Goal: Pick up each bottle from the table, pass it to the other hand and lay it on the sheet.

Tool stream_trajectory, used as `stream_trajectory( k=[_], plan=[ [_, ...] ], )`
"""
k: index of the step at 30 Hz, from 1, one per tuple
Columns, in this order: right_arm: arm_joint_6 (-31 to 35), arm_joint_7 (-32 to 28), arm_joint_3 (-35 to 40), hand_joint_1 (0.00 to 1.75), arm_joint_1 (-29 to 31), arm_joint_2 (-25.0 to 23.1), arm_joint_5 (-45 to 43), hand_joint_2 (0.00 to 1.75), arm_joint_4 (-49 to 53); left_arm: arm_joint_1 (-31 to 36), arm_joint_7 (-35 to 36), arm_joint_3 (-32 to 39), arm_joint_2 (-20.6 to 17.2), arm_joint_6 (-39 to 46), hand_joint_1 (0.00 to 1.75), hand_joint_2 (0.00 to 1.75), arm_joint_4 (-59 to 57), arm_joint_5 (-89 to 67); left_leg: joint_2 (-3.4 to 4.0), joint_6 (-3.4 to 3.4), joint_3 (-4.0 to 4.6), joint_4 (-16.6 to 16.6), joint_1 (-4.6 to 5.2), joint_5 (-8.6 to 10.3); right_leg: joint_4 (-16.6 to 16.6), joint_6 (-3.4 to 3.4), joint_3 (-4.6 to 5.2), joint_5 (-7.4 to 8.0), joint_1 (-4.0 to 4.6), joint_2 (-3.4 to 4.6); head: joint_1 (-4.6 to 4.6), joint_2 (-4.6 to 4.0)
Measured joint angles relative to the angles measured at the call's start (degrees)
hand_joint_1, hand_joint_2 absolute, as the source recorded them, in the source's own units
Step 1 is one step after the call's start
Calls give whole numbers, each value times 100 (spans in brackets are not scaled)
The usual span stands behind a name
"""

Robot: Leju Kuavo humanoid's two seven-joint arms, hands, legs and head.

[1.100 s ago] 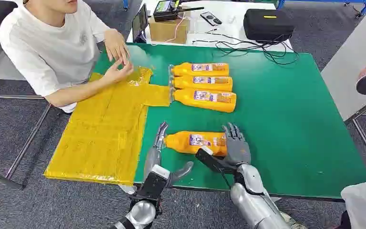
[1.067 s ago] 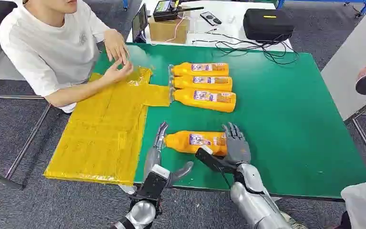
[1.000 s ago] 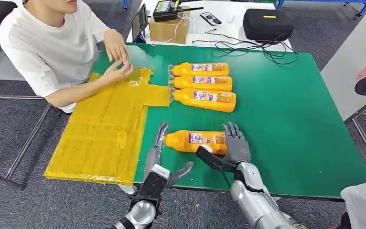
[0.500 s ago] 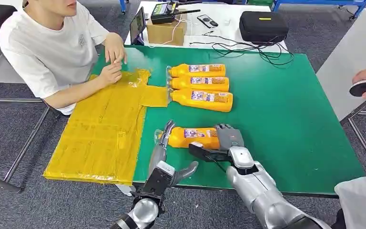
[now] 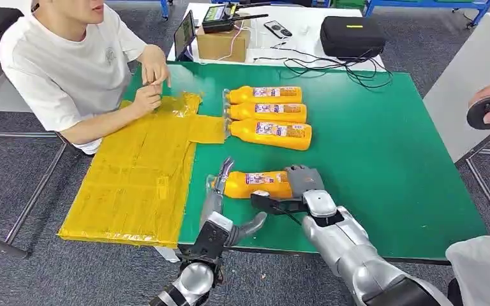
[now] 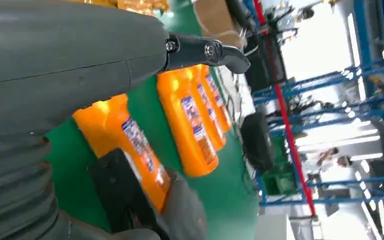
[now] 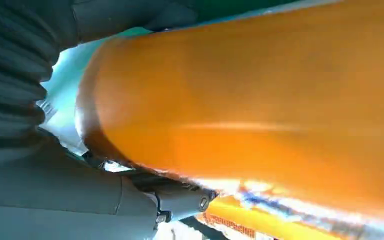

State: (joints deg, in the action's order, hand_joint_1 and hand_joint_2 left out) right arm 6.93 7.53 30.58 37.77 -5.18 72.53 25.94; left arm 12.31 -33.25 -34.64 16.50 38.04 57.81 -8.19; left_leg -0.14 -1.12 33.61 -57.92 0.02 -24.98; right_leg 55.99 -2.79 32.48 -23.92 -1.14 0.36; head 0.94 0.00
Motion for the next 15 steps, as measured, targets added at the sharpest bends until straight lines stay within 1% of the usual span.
stream_trajectory(
  k=[4,7,11,15],
  plan=[
    [424,-590,-291,175,-163,20,-789,175,9,-129,-413,196,2,196,0,175,238,444,-2,0,0,0,-3,0,0,0,0,0,4,0,2,0],
    [895,-1056,-692,175,-406,22,-1576,175,113,-304,-635,386,-4,166,0,175,552,1017,-5,1,7,0,-8,-1,0,0,1,-1,8,-1,0,0],
    [1319,-1476,-1173,175,-758,22,-2444,175,343,-610,-679,478,-127,196,0,175,1162,1379,-5,2,18,0,-8,-1,1,0,12,-1,8,-2,2,0],
    [1693,-1872,-1601,175,-1148,31,-3169,175,653,-1001,-695,592,-273,203,0,175,1974,1192,-13,2,30,0,-8,-1,0,-1,18,-3,8,-7,0,0]
  ],
)
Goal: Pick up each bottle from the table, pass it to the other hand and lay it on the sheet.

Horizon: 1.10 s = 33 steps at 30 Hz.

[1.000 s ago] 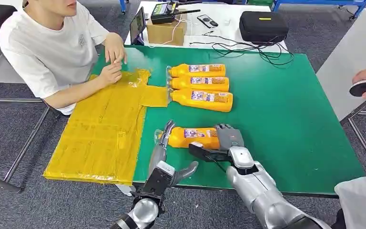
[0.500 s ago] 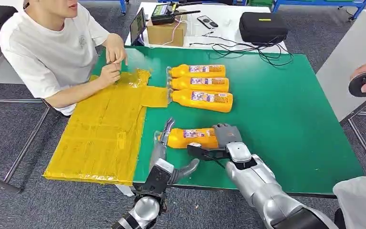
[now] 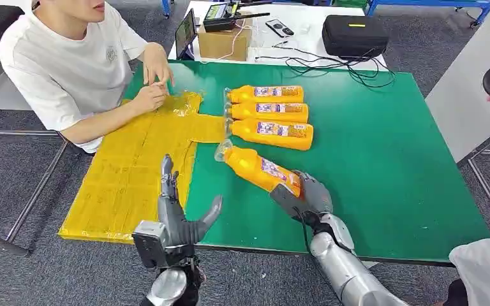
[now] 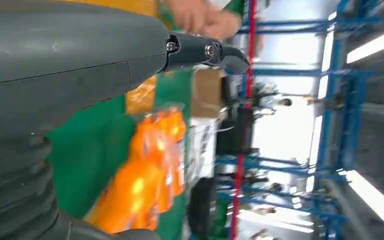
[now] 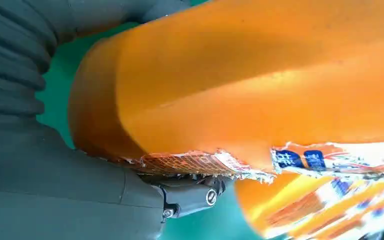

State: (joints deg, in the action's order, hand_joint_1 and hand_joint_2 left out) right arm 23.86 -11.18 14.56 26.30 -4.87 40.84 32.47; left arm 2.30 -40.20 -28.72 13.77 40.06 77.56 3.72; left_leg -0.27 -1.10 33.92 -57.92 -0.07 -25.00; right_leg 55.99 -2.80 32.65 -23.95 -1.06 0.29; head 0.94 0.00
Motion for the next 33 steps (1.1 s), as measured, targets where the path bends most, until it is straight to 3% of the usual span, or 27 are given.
stream_trajectory(
  k=[8,12,14,22,33],
  plan=[
    [204,-556,-676,175,-733,55,-880,175,762,-636,416,418,-142,-571,0,175,926,63,-3,-1,30,0,2,0,-1,0,29,0,-4,-6,4,0],
    [-322,-910,-799,175,-1086,44,-1334,175,1279,-638,936,361,-346,-2348,0,175,671,747,-6,-1,34,0,2,1,0,0,31,0,-3,-9,0,0],
    [-598,-990,-790,175,-1274,-6,-1450,175,1558,-637,788,293,-380,-2581,0,175,483,639,2,0,40,0,1,0,1,1,40,0,0,-6,2,0],
    [-1143,-1083,-70,175,-1855,-295,-1669,175,2458,-479,516,-79,-483,-3041,0,175,-211,332,0,1,56,1,-3,0,1,2,56,-2,3,-8,2,0],
    [-1197,-969,1130,175,-2186,-533,-1745,175,2706,-325,1032,-188,-518,-3110,0,175,-482,98,-1,0,67,2,-2,2,1,3,63,-1,2,-8,0,0]
  ],
)
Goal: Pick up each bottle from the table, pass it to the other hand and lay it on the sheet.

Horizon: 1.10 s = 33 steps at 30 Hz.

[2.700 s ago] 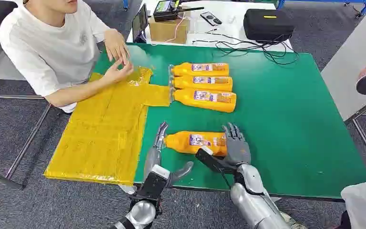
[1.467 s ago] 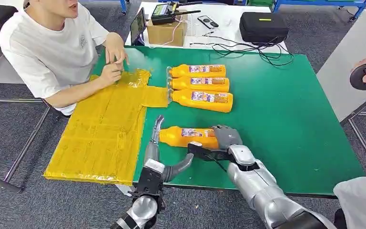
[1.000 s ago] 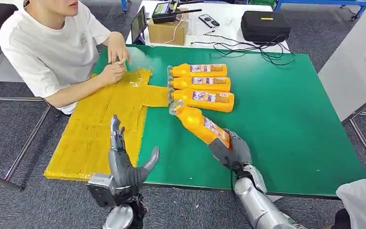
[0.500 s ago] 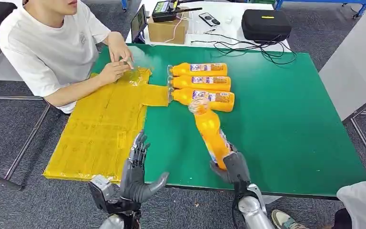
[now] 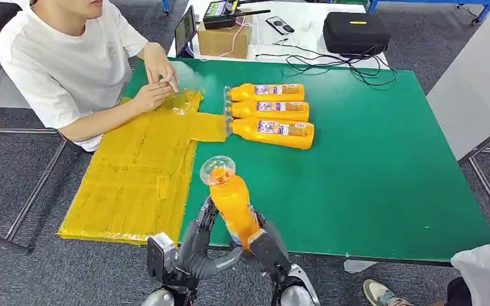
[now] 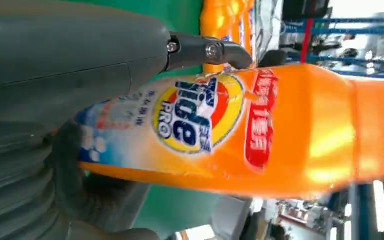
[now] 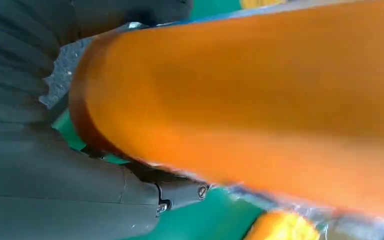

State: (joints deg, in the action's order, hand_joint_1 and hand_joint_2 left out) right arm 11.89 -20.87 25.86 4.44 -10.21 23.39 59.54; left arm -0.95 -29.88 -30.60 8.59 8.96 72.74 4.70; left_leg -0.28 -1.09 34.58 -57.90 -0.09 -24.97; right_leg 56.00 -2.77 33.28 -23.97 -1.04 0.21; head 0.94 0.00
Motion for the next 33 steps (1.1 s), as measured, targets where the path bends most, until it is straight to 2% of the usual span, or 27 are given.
stream_trajectory(
  k=[12,20,25,33],
  plan=[
    [122,276,415,175,369,11,370,175,-409,9,247,59,-30,-101,0,175,-46,-48,1,1,0,0,0,1,0,0,4,0,0,0,0,0],
    [623,728,662,175,462,85,984,175,-419,-52,625,223,-50,13,0,175,-109,208,4,1,0,0,0,1,-1,0,6,0,0,1,2,0],
    [573,511,1034,175,377,44,962,175,-422,56,750,317,53,-85,0,175,-142,783,-3,3,5,0,-3,2,1,0,7,0,2,-1,-2,0],
    [524,129,1180,175,434,53,651,175,-433,-28,717,575,83,-681,0,175,46,1656,3,3,4,0,-2,2,1,0,9,1,2,0,0,0]
  ],
)
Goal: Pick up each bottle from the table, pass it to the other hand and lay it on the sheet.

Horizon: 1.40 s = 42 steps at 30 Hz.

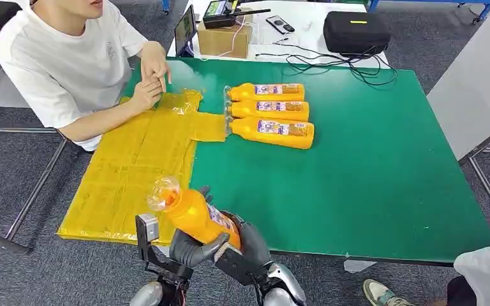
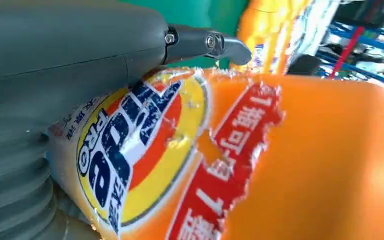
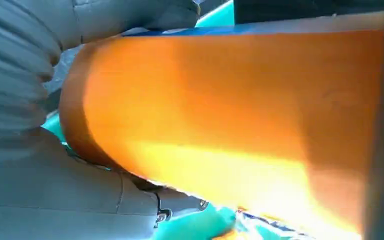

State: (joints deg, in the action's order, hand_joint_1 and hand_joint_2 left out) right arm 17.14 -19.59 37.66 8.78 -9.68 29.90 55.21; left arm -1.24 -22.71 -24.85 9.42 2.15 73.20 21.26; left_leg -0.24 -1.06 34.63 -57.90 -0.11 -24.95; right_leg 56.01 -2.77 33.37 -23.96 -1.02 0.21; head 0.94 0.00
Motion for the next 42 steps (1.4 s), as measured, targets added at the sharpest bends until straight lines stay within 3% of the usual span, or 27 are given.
stream_trajectory(
  k=[5,6,7,8,9,11,12,35,38,42],
  plan=[
    [-26,-94,61,175,28,-2,-74,175,0,-98,-68,138,-22,-232,0,175,160,-38,3,0,-1,0,0,0,0,0,4,0,0,1,2,0],
    [-35,-105,72,175,34,-2,-79,175,-2,-102,-101,147,-22,-232,10,175,177,-89,2,0,0,0,0,0,0,0,4,0,0,1,0,0],
    [-46,-122,72,171,51,-4,-85,175,-4,-104,-116,151,-22,-234,106,175,195,-144,2,0,0,0,0,0,0,0,4,0,0,1,0,0],
    [-65,-138,72,129,61,-9,-96,175,-9,-99,-120,155,-22,-247,141,175,197,-205,3,0,-1,0,0,0,0,0,3,0,0,1,0,0],
    [-83,-142,72,0,66,-9,-96,175,-11,-99,-127,158,-22,-258,175,175,197,-234,3,0,-1,0,0,0,0,0,3,0,0,1,0,0],
    [-123,-144,74,0,82,-9,-98,175,-15,-94,-135,158,-22,-282,175,175,195,-275,3,0,-1,0,0,0,0,0,4,0,0,1,2,0],
    [-171,-144,79,0,85,-15,-102,0,-24,-77,-140,158,-22,-293,175,175,195,-299,2,0,0,0,0,0,0,0,3,0,0,0,0,0],
    [181,-493,55,0,26,-61,-435,0,-61,166,245,378,42,-934,175,175,48,627,1,0,0,0,0,0,0,0,2,0,0,0,0,0],
    [263,-632,9,0,8,-59,-544,0,-57,277,2,407,44,-537,175,175,48,-14,0,0,1,0,0,0,0,0,2,0,0,0,0,0],
    [641,-828,-219,0,-203,-41,-684,0,129,528,-199,422,-103,1215,175,175,-39,-2252,-2,1,1,0,-1,1,1,0,1,0,1,-1,0,0]
  ],
)
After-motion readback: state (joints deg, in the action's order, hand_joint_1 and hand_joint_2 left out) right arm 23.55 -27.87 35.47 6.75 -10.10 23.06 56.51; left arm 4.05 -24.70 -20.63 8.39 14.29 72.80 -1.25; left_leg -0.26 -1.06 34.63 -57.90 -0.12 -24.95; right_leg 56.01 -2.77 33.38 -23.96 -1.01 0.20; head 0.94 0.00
